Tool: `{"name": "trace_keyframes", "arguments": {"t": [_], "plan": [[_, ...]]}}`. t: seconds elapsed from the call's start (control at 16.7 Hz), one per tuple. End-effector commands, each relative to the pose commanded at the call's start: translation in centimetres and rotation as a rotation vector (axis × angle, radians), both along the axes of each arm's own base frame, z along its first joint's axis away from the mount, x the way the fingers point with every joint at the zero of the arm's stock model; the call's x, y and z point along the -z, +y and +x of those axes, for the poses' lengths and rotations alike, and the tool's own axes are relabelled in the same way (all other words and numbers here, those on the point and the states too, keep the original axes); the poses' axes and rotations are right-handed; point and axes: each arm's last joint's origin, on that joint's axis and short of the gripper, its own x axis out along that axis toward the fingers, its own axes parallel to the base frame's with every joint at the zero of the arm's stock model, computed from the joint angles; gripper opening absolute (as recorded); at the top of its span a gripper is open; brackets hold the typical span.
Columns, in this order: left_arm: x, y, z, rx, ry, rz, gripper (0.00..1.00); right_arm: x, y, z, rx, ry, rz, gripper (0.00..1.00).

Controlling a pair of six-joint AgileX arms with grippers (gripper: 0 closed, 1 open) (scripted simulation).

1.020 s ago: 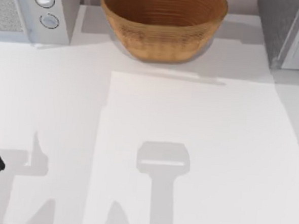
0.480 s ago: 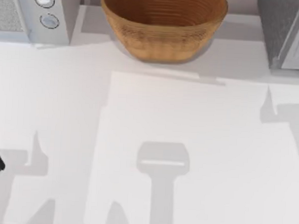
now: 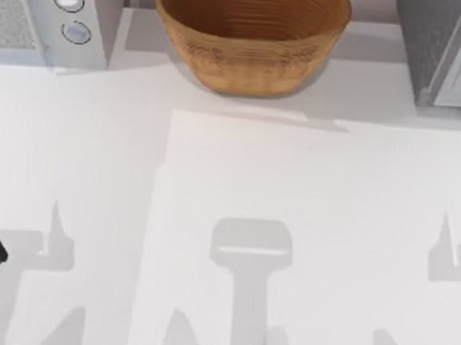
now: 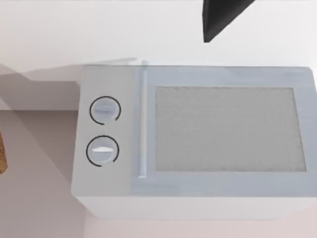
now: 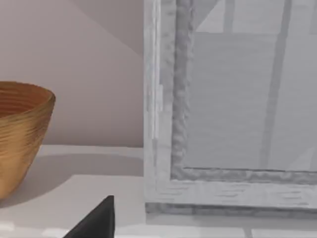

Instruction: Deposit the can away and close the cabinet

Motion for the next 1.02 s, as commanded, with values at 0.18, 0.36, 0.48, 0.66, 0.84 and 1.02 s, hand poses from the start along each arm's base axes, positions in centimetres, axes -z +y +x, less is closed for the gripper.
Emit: {"name": "trace_keyframes", "arguments": {"t": [0.18, 0.36, 0.48, 0.66, 0.84, 1.02], "plan": [[0.0, 0.0, 0.0, 0.000, 0.000, 0.000, 1.00, 3.4, -0.1, 0.0, 0.014, 0.008, 0.012, 1.00], [0.0, 0.0, 0.0, 0.000, 0.000, 0.000, 1.00, 4.4, -0.1, 0.0, 0.018, 0.011, 0.015, 1.00], [0.0, 0.0, 0.0, 0.000, 0.000, 0.000, 1.00, 4.4, -0.1, 0.0, 0.018, 0.011, 0.015, 1.00], [0.0, 0.0, 0.0, 0.000, 0.000, 0.000, 1.00, 4.4, -0.1, 0.1, 0.015, 0.016, 0.015, 1.00], [0.0, 0.0, 0.0, 0.000, 0.000, 0.000, 1.00, 3.5, -0.6, 0.3, 0.019, -0.005, 0.013, 1.00], [0.0, 0.0, 0.0, 0.000, 0.000, 0.000, 1.00, 2.0, -1.6, 1.2, 0.022, -0.028, 0.008, 1.00]]}}
